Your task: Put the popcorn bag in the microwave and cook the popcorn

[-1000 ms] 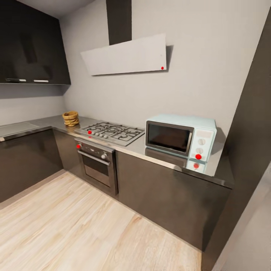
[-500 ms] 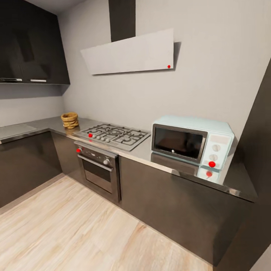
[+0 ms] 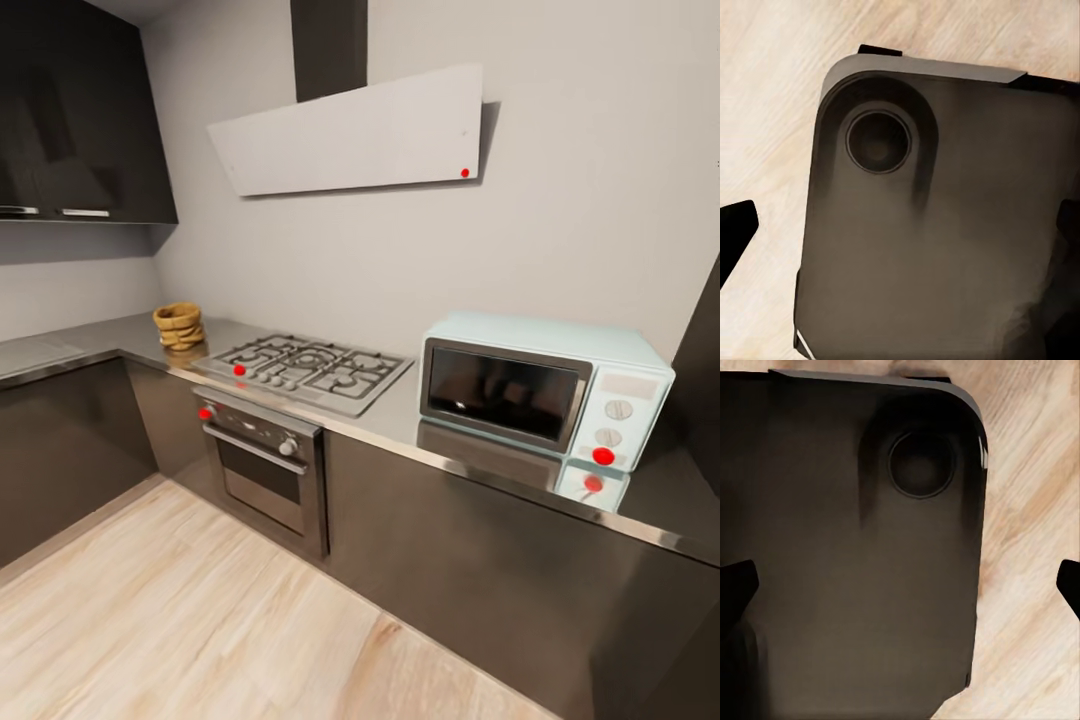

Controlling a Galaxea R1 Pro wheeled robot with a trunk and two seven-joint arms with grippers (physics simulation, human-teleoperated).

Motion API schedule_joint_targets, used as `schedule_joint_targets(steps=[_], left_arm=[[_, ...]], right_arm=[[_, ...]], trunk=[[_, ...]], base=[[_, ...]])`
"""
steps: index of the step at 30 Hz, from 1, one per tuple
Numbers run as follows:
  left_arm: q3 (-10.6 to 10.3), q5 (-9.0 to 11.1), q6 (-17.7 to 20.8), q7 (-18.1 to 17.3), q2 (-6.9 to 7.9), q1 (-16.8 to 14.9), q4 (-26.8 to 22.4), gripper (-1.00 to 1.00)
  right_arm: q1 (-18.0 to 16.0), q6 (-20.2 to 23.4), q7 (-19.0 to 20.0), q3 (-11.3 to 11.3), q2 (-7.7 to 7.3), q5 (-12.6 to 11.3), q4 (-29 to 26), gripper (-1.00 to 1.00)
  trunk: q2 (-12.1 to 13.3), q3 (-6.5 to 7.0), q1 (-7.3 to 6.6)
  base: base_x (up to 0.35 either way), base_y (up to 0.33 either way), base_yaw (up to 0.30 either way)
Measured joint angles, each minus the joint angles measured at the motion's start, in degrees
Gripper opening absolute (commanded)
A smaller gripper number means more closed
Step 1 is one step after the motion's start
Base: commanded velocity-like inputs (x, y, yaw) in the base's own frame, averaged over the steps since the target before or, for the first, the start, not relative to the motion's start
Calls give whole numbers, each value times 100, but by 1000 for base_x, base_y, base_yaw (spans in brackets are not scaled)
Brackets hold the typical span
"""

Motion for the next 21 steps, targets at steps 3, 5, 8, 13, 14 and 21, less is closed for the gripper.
schedule_joint_targets(steps=[3, 5, 8, 13, 14, 21], left_arm=[[0, 0, -2, 0, 0, 0, 0, 100], [0, 0, -1, 0, 0, 0, 0, 100], [0, -1, -1, 0, 0, 0, 0, 100], [0, -1, -1, 0, 0, 0, 0, 100], [0, -1, -1, 4, 0, 0, 0, 100], [0, 0, -1, 14, 0, 0, 0, 100]], right_arm=[[0, 0, -1, 0, 0, -1, 0, 100], [0, 0, -2, 0, 0, -1, 0, 100], [0, 0, -2, 0, -1, -1, 0, 100], [0, -1, -2, 0, -5, -1, 0, 100], [0, 1, -2, 0, -6, -1, 0, 100], [0, 1, -2, -1, -7, -6, 0, 100]], trunk=[[0, 0, 0], [0, 0, 1], [0, 0, 2], [0, 0, 2], [0, 0, 2], [0, 0, 2]], base=[[191, 169, -237], [116, 88, -238], [36, 25, -239], [5, 3, -239], [1, 0, -239], [0, 0, -239]])
